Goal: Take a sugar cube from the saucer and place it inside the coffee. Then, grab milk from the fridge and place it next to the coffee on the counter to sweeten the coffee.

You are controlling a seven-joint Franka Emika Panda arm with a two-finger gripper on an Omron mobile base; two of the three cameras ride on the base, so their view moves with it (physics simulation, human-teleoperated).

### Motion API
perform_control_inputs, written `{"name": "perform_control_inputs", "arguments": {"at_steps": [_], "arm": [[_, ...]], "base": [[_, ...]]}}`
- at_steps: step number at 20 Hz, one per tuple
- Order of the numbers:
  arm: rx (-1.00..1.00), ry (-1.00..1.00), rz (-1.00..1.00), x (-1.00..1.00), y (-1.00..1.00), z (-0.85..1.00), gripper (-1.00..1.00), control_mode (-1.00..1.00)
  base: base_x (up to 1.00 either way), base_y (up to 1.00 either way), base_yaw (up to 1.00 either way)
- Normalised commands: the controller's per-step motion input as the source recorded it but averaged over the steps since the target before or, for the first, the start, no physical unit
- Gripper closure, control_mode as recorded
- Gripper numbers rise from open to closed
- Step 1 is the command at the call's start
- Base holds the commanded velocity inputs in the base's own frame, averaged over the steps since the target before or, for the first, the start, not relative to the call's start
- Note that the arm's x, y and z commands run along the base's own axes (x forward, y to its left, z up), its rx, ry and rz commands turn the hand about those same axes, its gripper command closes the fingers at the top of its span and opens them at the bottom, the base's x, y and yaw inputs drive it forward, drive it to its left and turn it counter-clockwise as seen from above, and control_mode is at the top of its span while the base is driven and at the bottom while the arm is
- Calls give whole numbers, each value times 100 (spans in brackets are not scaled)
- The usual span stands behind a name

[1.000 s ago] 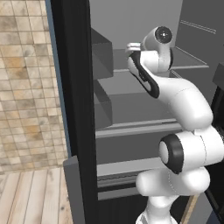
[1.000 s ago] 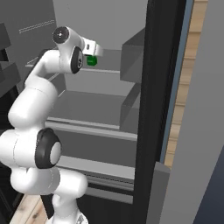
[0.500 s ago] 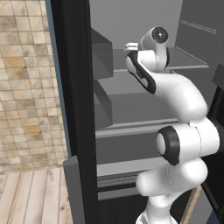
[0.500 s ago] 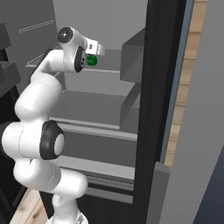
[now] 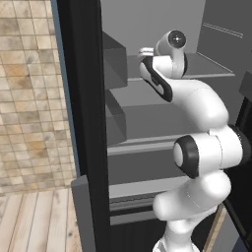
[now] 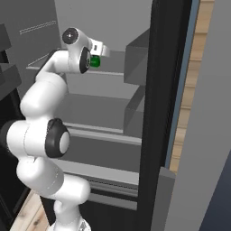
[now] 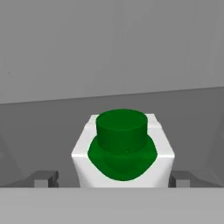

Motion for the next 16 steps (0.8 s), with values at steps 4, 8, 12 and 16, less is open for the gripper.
{"name": "perform_control_inputs", "arguments": {"at_steps": [4, 8, 12, 16], "arm": [[0, 0, 0, 16, 0, -1, 100, -100], [0, 0, 0, 1, 0, -1, 100, -100], [0, 0, 0, 3, 0, 0, 100, -100], [-1, -3, 0, -62, 0, 0, 100, -100]], "base": [[0, 0, 0], [0, 0, 0], [0, 0, 0], [0, 0, 0]]}}
